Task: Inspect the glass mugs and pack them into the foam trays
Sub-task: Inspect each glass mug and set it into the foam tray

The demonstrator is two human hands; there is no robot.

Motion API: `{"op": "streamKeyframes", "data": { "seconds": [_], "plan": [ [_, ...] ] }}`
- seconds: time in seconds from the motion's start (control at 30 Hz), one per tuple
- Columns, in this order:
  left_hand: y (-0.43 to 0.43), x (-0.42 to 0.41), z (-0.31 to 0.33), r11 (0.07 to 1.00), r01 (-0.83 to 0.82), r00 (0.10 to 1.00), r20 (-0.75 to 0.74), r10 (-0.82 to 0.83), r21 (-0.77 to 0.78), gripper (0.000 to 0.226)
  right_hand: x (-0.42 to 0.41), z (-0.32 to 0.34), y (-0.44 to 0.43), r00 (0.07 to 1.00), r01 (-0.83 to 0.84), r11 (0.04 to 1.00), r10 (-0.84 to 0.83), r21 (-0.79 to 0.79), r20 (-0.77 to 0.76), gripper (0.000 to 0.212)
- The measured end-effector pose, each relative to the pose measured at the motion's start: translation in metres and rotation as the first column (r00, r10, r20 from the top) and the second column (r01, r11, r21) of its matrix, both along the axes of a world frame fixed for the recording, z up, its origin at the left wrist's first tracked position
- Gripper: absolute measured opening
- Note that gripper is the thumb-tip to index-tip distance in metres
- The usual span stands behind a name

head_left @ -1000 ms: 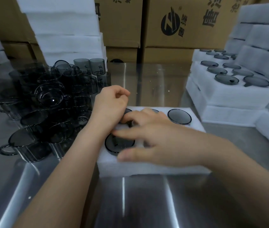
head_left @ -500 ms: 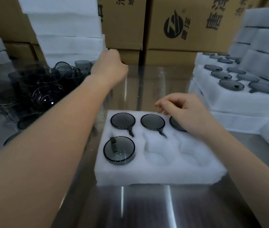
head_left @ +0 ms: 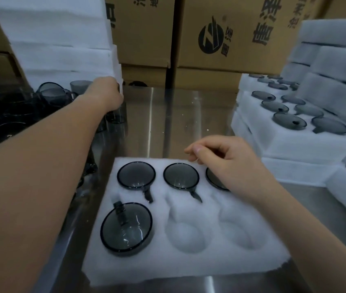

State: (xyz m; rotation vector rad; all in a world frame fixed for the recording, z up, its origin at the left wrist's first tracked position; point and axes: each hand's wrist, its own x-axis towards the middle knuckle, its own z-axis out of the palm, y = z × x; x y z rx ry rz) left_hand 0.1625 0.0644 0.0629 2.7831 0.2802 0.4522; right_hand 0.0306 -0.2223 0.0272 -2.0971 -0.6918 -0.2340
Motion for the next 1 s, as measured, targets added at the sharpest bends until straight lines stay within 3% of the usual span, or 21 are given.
{"op": "streamKeyframes", "data": {
  "seconds": [0.53,0.67,0.83,1.0],
  "plan": [
    [0.002,-0.031,0.013,0.992,0.038,0.981,0.187,-0.061,0.123,0.017,-0.002,0.001,0.0,0.998,0.009,0.999,-0.006,0.044,-0.065,0.023],
    [0.003,-0.041,0.013,0.994,0.05,0.973,0.219,-0.071,0.101,0.016,0.0,-0.001,0.0,0.997,0.011,0.998,-0.006,0.063,-0.081,0.023],
    [-0.016,-0.058,0.025,0.995,0.094,0.922,0.373,-0.1,0.034,0.016,0.001,-0.002,-0.001,0.997,0.001,0.997,0.006,0.08,-0.079,0.022],
    [-0.061,-0.101,0.025,0.984,0.176,0.868,0.474,-0.147,-0.018,0.007,0.001,0.006,0.002,0.99,0.038,0.957,0.003,0.287,-0.141,0.027]
  ]
}}
